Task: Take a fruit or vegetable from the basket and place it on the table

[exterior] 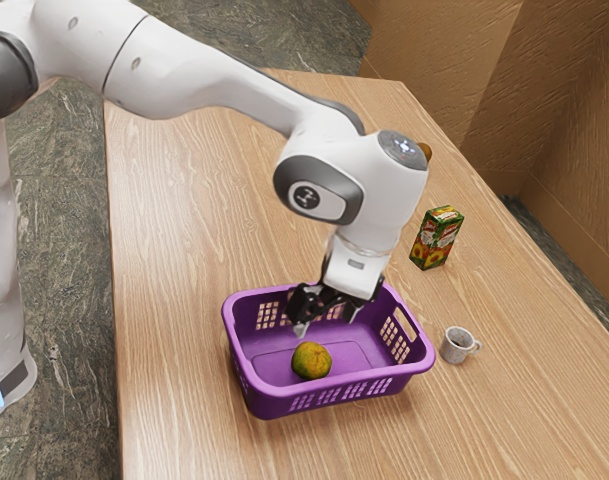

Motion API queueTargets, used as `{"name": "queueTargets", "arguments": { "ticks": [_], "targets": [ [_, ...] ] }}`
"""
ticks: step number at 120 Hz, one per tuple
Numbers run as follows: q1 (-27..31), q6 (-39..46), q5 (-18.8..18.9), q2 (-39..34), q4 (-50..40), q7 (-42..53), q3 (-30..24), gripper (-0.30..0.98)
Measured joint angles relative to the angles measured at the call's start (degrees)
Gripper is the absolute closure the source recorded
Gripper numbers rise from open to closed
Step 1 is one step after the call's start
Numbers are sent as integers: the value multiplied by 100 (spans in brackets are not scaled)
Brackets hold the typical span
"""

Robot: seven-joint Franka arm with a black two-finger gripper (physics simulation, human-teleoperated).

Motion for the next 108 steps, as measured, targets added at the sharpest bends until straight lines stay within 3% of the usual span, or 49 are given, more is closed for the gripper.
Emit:
{"name": "queueTargets", "arguments": {
  "ticks": [108],
  "targets": [
    [-166,852,-25,312,-454,-180,3,0]
  ]
}}
